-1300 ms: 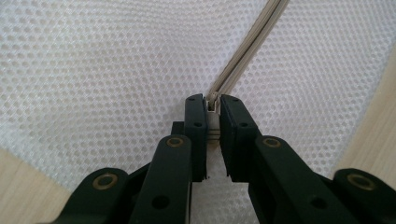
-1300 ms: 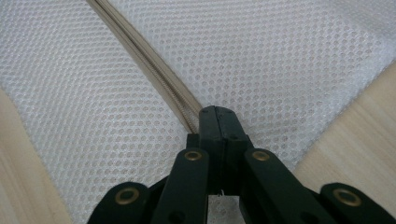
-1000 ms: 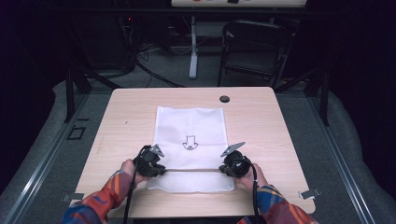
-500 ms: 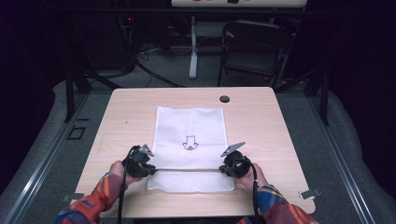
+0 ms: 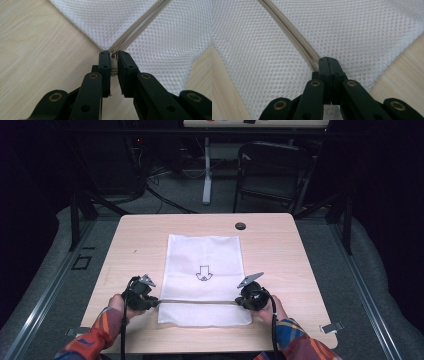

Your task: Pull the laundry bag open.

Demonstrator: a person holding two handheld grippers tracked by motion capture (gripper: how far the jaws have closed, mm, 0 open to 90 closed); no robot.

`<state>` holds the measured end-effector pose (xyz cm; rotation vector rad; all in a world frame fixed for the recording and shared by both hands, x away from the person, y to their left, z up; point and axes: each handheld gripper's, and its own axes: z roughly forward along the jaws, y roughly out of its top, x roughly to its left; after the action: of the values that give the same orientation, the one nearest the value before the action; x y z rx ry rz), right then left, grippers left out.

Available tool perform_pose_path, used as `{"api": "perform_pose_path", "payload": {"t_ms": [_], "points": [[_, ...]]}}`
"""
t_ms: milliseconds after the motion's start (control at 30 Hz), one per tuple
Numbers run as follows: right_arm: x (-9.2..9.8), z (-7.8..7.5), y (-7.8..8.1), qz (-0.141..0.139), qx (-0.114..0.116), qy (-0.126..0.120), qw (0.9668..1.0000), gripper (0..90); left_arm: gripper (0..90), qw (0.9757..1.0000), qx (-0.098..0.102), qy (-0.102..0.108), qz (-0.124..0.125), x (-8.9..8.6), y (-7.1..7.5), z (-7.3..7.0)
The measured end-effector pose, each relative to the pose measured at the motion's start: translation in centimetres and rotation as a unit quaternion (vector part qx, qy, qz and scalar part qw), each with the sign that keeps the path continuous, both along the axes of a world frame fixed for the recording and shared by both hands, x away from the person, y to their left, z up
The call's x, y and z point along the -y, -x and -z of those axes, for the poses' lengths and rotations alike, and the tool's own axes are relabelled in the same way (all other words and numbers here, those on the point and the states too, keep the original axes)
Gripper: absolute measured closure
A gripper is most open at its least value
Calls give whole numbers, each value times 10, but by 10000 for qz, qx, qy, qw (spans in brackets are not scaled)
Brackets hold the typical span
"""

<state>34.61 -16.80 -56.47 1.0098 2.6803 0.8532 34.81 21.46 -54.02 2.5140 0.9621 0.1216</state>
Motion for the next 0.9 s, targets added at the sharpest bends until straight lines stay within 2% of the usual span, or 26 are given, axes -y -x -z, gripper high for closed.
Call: {"api": "perform_pose_path", "payload": {"t_ms": [67, 133, 200, 233, 267, 300, 400, 467, 500, 600, 733, 900], "points": [[0, 0, 1, -119, 94, 46, 9999, 865, 684, 9999, -17, 122, -48, 0, -1, -2], [1, -3, 1, -99, 72, -120, 9999, 723, 541, 9998, 58, 130, -108, 0, -1, -5], [2, -9, 1, -16, 209, 7, 9998, 565, 413, 9996, 157, 175, -183, -2, 0, -7], [4, -13, -1, 43, 142, 37, 9999, 470, 365, 9992, 228, 210, -237, -3, 0, -9], [7, -16, -2, 120, 167, 62, 9998, 411, 302, 9990, 276, 228, -271, -5, 0, -10], [10, -19, -1, 206, 243, 65, 9995, 313, 251, 9986, 315, 268, -326, -7, -1, -12], [21, -26, -1, 414, 252, 120, 9988, 152, 159, 9974, 430, 290, -493, -13, -1, -16], [29, -29, 0, 494, 265, 68, 9984, 101, 149, 9967, 465, 306, -596, -18, -1, -17], [34, -31, 1, 541, 207, 161, 9982, 62, 141, 9964, 485, 305, -630, -19, -2, -18], [45, -34, 2, 676, 176, 140, 9975, 19, 105, 9950, 516, 309, -798, -25, -2, -18], [60, -33, 2, 904, 147, 108, 9957, 0, 51, 9941, 449, 215, -959, -29, -6, -14], [78, -27, 3, 1074, 66, 244, 9939, 0, 4, 9932, 362, 120, -1097, -33, -10, -9]]}}
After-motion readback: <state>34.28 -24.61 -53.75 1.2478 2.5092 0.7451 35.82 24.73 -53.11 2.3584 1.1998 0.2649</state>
